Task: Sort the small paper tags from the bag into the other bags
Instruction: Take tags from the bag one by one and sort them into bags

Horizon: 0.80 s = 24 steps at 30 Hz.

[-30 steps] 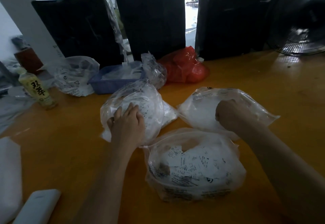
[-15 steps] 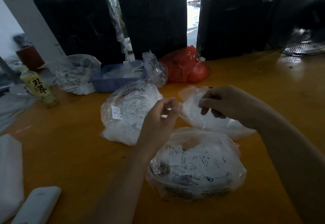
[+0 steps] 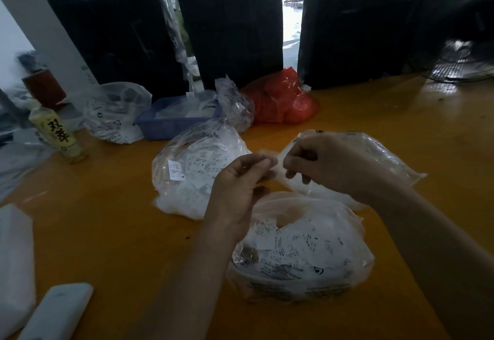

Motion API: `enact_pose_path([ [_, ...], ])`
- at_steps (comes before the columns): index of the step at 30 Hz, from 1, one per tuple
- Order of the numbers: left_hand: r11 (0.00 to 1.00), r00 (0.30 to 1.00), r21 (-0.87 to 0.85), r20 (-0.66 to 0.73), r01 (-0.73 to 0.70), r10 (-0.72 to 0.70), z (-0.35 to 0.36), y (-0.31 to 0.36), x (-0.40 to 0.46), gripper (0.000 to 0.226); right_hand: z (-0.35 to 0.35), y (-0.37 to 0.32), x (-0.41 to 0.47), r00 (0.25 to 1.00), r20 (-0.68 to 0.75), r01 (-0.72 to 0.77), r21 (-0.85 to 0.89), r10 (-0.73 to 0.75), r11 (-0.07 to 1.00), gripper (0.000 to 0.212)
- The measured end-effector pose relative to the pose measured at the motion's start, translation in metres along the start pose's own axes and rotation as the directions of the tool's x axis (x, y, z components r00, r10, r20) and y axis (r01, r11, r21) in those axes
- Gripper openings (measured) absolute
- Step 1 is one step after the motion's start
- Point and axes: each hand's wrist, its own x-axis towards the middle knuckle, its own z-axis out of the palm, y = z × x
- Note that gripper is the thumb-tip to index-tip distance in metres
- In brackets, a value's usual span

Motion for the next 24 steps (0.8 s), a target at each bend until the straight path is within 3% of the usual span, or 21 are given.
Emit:
enact_pose_path([
  [3,1.0,1.0,-0.014,-0.005,-0.025,0.025,-0.0009,0.0011,0.0002,0.011,-0.0008,0.0002,0.0016,0.998,-0.065,0.01,0.028,-0.008,1.0,0.014],
  [8,0.993,0.999,-0.115,0.018,-0.041,0.043,0.0011,0.001,0.0016,0.006,-0.002,-0.001,-0.0015,0.995,0.096,0.041,-0.024,-0.039,0.999,0.017],
  [10,0.992,0.996,-0.108,0.042,-0.07,0.075,-0.0001,-0.0013,0.0023,0.014,-0.0017,-0.0015,-0.0008,0.997,0.061,0.056,-0.025,-0.054,0.998,0.022],
  [14,0.955,0.98,0.224,0.082,-0.193,0.178,-0.0007,-0.0026,-0.0041,0.024,-0.0004,-0.005,-0.0015,0.992,-0.042,0.122,0.036,-0.12,0.992,0.017],
  [17,0.923,0.976,0.321,0.101,-0.214,0.191,-0.0023,-0.0034,-0.0054,0.034,0.0005,-0.0044,-0.0007,0.981,-0.107,0.165,0.006,-0.163,0.986,0.014],
  [24,0.98,0.995,0.172,0.017,-0.101,0.1,-0.0049,0.0005,-0.0001,0.025,-0.0054,-0.0043,-0.0025,0.984,-0.09,0.159,0.054,-0.154,0.986,0.023],
])
